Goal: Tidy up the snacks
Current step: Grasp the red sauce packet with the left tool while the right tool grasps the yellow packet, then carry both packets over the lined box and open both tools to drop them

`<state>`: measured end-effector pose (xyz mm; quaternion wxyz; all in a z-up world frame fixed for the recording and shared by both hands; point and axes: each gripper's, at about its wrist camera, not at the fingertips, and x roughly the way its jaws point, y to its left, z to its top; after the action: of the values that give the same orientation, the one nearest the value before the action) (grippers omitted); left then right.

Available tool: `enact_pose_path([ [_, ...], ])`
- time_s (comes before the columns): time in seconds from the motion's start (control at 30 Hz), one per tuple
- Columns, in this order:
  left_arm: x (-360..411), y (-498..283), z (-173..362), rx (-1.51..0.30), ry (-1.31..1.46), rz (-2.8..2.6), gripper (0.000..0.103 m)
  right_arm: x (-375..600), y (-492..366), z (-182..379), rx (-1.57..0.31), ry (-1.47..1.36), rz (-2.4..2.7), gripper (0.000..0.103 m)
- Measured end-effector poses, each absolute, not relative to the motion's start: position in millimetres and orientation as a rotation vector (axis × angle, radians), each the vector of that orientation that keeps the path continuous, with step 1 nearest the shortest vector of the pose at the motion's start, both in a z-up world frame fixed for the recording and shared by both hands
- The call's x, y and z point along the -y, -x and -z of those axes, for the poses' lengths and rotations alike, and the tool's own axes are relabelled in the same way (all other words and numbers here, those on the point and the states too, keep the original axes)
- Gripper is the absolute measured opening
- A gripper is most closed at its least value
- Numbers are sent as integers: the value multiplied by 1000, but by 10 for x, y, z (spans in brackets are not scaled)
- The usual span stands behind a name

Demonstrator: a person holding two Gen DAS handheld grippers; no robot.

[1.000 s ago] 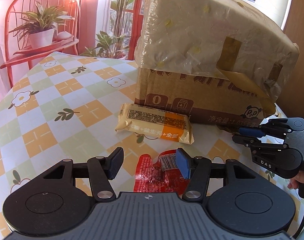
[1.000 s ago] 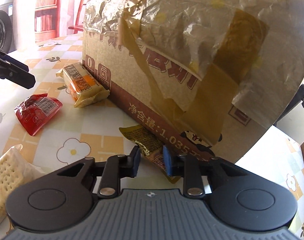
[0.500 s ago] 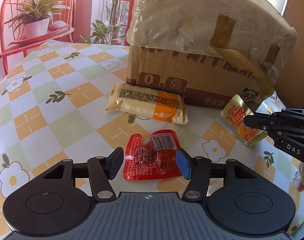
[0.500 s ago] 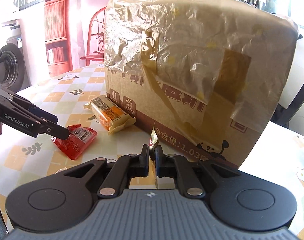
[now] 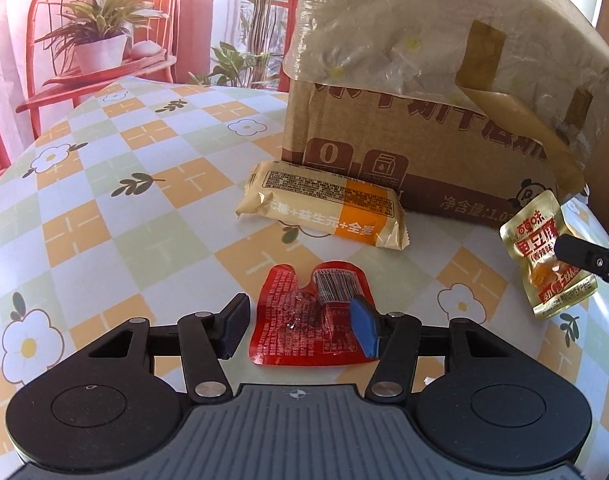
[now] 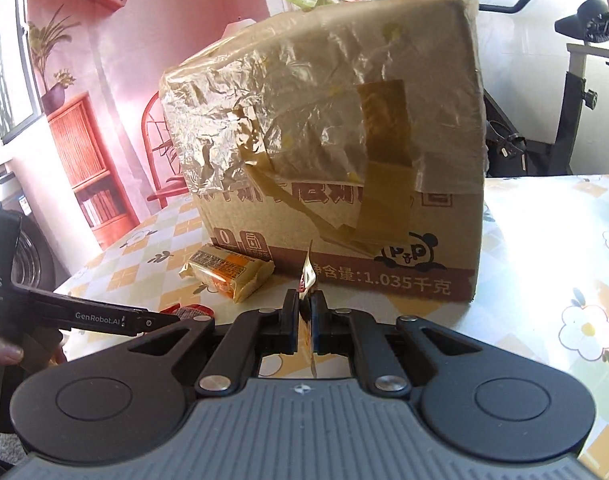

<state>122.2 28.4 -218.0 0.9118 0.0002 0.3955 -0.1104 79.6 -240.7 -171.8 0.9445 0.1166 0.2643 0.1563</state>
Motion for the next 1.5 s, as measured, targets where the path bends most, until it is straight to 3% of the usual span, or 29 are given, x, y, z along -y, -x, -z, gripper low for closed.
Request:
enact_pose_path([
  [0.13, -232, -1155, 2203, -784, -50, 221, 52, 2469, -752, 1747, -536, -269, -293, 6],
  [0.2, -272, -1152, 2196, -777, -21, 226, 44, 2471, -736, 1753, -535, -272, -289, 6],
  [0.23, -286, -1146, 2190, -774, 0, 237, 29, 2474, -729, 1755, -535, -274, -288, 6],
  [0.3, -274, -1107, 2149, -749, 2, 247, 27, 2475, -720, 1764, -532, -280, -284, 6],
  [0.93, -333, -907, 1360, -536, 26, 267, 26, 2226, -676, 1427, -464, -175, -403, 6],
  [1.33, -163, -1170, 317, -302, 26, 362, 27, 2309, -851, 309, -168, -215, -498, 6],
  [1.5, 106, -1598, -3, -281, 30, 381, 27, 2383, -1386, -99, -158, -202, -470, 6],
])
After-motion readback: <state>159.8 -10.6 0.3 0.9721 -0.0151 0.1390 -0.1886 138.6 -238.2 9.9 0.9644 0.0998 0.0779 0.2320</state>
